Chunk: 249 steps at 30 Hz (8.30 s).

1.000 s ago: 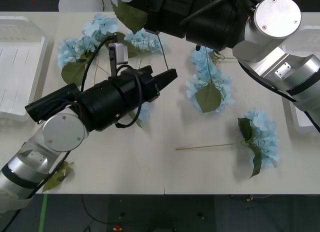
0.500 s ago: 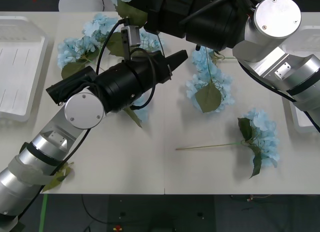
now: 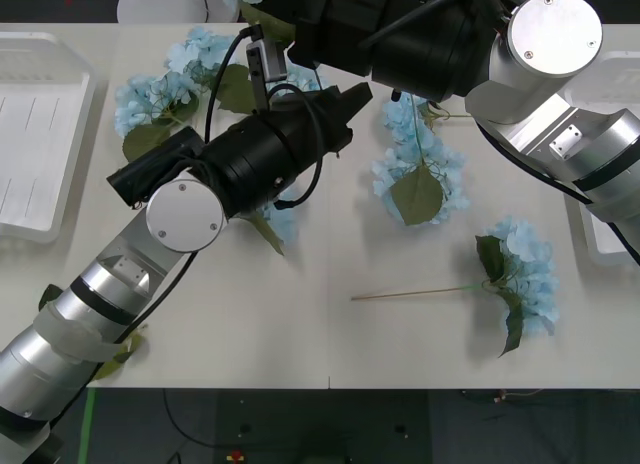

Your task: Place the red flowers into the right box and the blue flowers into the left box. If a person shows an open palm, hand one flower to the person first, then continue sorting.

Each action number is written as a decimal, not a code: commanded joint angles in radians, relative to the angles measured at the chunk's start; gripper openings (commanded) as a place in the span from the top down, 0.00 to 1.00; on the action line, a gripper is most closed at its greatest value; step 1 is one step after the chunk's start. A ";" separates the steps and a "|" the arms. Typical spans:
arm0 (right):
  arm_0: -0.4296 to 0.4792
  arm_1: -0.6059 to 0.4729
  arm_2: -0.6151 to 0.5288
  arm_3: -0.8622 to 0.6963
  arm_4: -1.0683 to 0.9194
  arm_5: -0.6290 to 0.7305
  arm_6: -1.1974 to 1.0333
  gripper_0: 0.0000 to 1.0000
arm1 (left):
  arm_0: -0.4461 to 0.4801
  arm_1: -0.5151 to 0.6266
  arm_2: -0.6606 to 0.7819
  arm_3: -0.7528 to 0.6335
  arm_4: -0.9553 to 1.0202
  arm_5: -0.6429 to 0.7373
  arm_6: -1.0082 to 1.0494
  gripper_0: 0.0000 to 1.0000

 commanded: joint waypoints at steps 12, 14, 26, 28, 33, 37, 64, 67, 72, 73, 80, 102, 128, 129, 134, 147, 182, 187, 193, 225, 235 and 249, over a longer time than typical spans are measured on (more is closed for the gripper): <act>-0.006 -0.003 0.002 -0.028 -0.006 -0.015 0.029 1.00 | -0.045 0.010 -0.032 -0.020 0.017 -0.033 0.001 1.00; -0.006 -0.005 0.002 -0.028 -0.006 -0.015 0.029 1.00 | -0.045 0.024 -0.032 -0.029 0.035 -0.033 0.001 1.00; -0.006 -0.006 0.000 -0.028 -0.006 -0.015 0.025 0.07 | -0.045 0.174 -0.032 -0.080 0.144 -0.061 -0.003 1.00; -0.006 -0.006 0.002 -0.028 -0.004 -0.017 0.023 0.02 | -0.045 0.229 -0.029 -0.086 0.175 -0.076 -0.003 1.00; -0.006 -0.014 0.002 -0.028 -0.006 -0.017 0.016 0.00 | -0.043 0.374 0.005 -0.081 0.250 -0.088 0.000 1.00; -0.015 -0.037 0.000 -0.029 -0.042 0.002 -0.010 0.00 | -0.043 0.538 0.019 -0.041 0.324 -0.087 -0.003 1.00; -0.014 -0.436 0.000 -0.242 0.430 0.424 -1.663 0.00 | -0.045 0.829 0.439 0.698 -0.074 0.599 -0.249 1.00; 0.001 -0.460 -0.001 -0.298 0.513 0.490 -1.905 0.00 | -0.045 0.825 0.437 0.732 -0.123 0.599 -0.268 1.00; 0.024 -0.468 -0.003 -0.356 0.606 0.585 -2.295 0.00 | -0.038 0.815 0.436 0.735 -0.192 0.594 -0.268 1.00; 0.031 -0.469 -0.003 -0.367 0.628 0.605 -2.374 0.00 | -0.035 0.815 0.436 0.736 -0.193 0.593 -0.268 1.00; 0.078 -0.468 -0.004 -0.408 0.729 0.753 -2.746 0.00 | 0.021 0.815 0.444 0.738 -0.178 0.472 -0.265 0.20; 0.333 -0.373 -0.007 -0.451 1.094 0.895 -3.086 0.00 | 0.043 0.805 0.585 0.566 0.281 0.739 -0.157 0.00; 0.445 -0.216 0.103 -0.279 1.357 0.776 -3.017 0.00 | -0.448 0.326 0.092 0.678 -0.265 0.651 0.994 0.00; 0.446 -0.207 0.103 -0.273 1.364 0.776 -3.015 0.00 | -0.460 0.317 0.088 0.693 -0.276 0.650 1.008 0.00; 0.445 -0.150 0.106 -0.224 1.419 0.776 -2.996 0.00 | -0.542 0.225 0.080 0.847 -0.350 0.639 1.042 0.00; 0.446 -0.152 0.154 -0.147 1.430 0.715 -2.948 0.00 | -0.632 0.160 0.082 1.046 -0.479 0.575 1.063 0.00; 0.446 -0.163 0.060 -0.052 1.370 0.646 -2.653 1.00 | -0.643 0.050 -0.106 1.154 -0.769 0.763 1.034 0.00; 0.440 -0.202 -0.056 -0.081 1.297 0.677 -2.407 1.00 | -0.643 0.039 -0.106 1.195 -0.690 0.752 1.019 0.00; 0.437 -0.313 -0.201 -0.193 1.195 0.723 -1.998 1.00 | -0.643 0.022 -0.106 1.243 -0.677 0.703 1.012 1.00; 0.167 -0.230 -0.332 -0.390 0.732 0.382 -0.975 1.00 | -0.641 0.455 0.263 0.592 -0.563 1.157 0.747 1.00; 0.040 -0.147 -0.176 -0.342 0.732 0.255 -0.920 1.00 | -0.519 0.737 0.396 0.598 -0.580 1.306 0.248 1.00; -0.157 0.000 -0.039 -0.160 0.758 0.224 -0.922 1.00 | -0.216 0.785 0.419 0.600 -0.713 0.920 0.229 0.46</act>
